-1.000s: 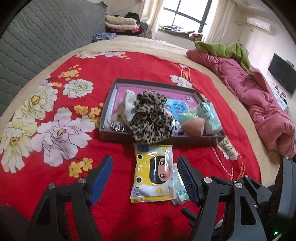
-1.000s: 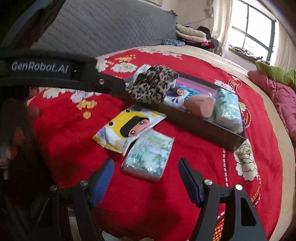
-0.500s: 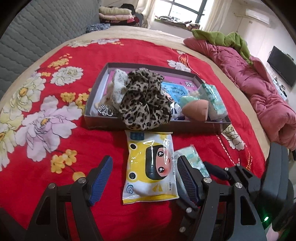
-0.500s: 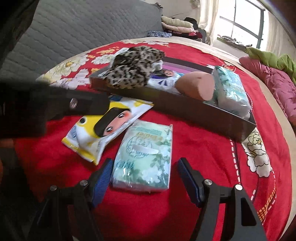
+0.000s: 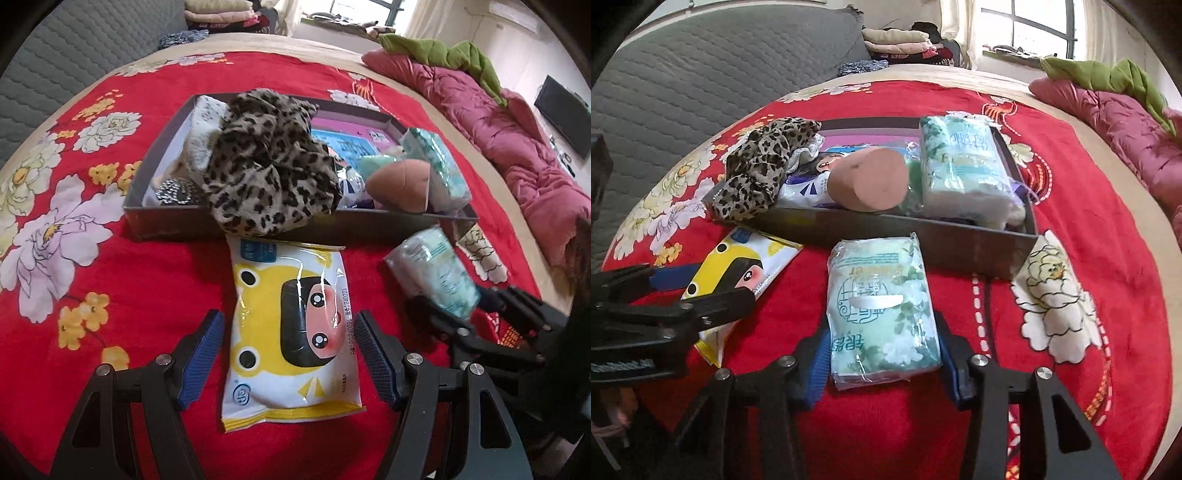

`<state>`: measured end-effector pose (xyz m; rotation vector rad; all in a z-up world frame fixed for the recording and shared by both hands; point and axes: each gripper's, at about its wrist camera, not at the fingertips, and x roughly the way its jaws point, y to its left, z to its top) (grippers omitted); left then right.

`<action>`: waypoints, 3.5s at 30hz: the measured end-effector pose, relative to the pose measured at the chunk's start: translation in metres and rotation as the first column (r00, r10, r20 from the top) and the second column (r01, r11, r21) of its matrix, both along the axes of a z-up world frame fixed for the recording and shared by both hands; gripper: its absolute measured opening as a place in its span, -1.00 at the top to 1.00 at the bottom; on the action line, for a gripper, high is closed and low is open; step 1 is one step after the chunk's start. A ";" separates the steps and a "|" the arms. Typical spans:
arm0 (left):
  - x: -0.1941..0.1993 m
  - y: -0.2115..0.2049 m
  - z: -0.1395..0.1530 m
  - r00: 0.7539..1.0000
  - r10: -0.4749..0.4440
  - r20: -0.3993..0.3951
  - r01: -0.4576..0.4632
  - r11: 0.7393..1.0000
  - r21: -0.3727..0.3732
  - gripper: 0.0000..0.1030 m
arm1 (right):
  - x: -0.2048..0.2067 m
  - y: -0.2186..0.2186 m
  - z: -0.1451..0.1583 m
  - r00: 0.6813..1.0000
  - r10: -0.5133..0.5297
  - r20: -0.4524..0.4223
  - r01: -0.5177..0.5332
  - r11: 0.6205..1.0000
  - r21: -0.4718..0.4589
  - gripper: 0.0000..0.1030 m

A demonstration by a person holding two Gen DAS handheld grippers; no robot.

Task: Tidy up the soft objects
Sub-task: 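Grasp the yellow wet-wipe pack with the left tool while the right grasps the green tissue pack, then lift and carry the wipe pack with the left tool while the right carries the tissue pack to the box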

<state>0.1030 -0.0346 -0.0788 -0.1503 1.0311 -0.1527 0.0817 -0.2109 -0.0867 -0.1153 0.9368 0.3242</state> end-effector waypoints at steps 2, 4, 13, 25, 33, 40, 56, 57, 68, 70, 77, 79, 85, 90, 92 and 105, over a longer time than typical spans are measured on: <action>0.002 -0.004 -0.003 1.000 -0.004 -0.001 0.004 1.000 0.012 -0.43 | 0.000 -0.002 0.003 1.000 0.001 0.005 -0.001 1.000 -0.008 0.05; 0.004 -0.008 -0.006 1.000 -0.009 0.000 0.009 1.000 0.024 -0.43 | -0.001 -0.003 0.007 1.000 0.006 0.015 -0.006 1.000 -0.011 0.05; 0.013 -0.020 -0.020 1.000 -0.023 0.010 0.021 0.992 0.127 -0.40 | -0.001 0.004 0.007 0.999 0.029 0.017 -0.029 0.999 -0.013 0.05; 0.013 -0.019 -0.017 0.999 -0.038 0.015 0.036 0.992 0.125 -0.04 | -0.003 0.004 0.009 0.999 0.035 0.022 -0.035 0.999 -0.013 0.05; 0.006 -0.010 -0.003 1.000 -0.025 0.015 0.024 0.997 0.068 -0.01 | -0.012 0.000 0.022 0.997 0.055 0.057 -0.055 0.998 0.006 0.05; -0.010 0.001 0.017 0.999 -0.006 0.047 0.003 0.998 0.057 -0.01 | -0.019 0.000 0.035 0.993 0.063 0.098 -0.065 0.998 0.012 0.05; -0.025 0.018 0.072 0.979 0.061 0.197 -0.073 0.996 0.055 -0.01 | -0.026 0.001 0.084 0.951 0.115 0.288 -0.136 0.989 0.054 0.05; -0.023 0.018 0.075 0.976 0.065 0.206 -0.078 0.995 0.055 -0.01 | -0.025 0.002 0.086 0.948 0.115 0.296 -0.139 0.988 0.061 0.05; 0.010 0.048 0.087 0.962 0.143 0.233 -0.151 0.988 0.018 -0.01 | 0.002 0.019 0.084 0.946 0.125 0.299 -0.171 0.976 0.135 0.05; 0.019 0.056 0.083 0.963 0.153 0.221 -0.162 0.986 0.025 -0.01 | 0.008 0.023 0.084 0.946 0.122 0.301 -0.170 0.975 0.141 0.05; 0.044 0.073 0.070 0.959 0.162 0.231 -0.185 0.979 0.081 -0.01 | 0.026 0.034 0.089 0.929 0.115 0.351 -0.168 0.978 0.126 0.05; 0.051 0.074 0.067 0.956 0.156 0.248 -0.183 0.979 0.093 -0.01 | 0.032 0.036 0.089 0.930 0.106 0.352 -0.161 0.978 0.132 0.05; 0.072 0.073 0.049 0.964 0.138 0.227 -0.168 0.979 0.117 -0.01 | 0.046 0.039 0.093 0.924 0.082 0.373 -0.144 0.979 0.141 0.05; 0.082 0.067 0.041 0.971 0.114 0.210 -0.137 0.986 0.098 -0.01 | 0.057 0.039 0.094 0.924 0.067 0.377 -0.132 0.980 0.149 0.05; 0.085 0.063 0.038 0.974 0.103 0.202 -0.125 0.988 0.095 -0.01 | 0.060 0.040 0.093 0.926 0.064 0.373 -0.129 0.980 0.152 0.05; 0.090 0.065 0.027 0.978 0.107 0.180 -0.126 0.987 0.099 -0.01 | 0.070 0.052 0.089 0.921 0.071 0.384 -0.125 0.985 0.117 0.05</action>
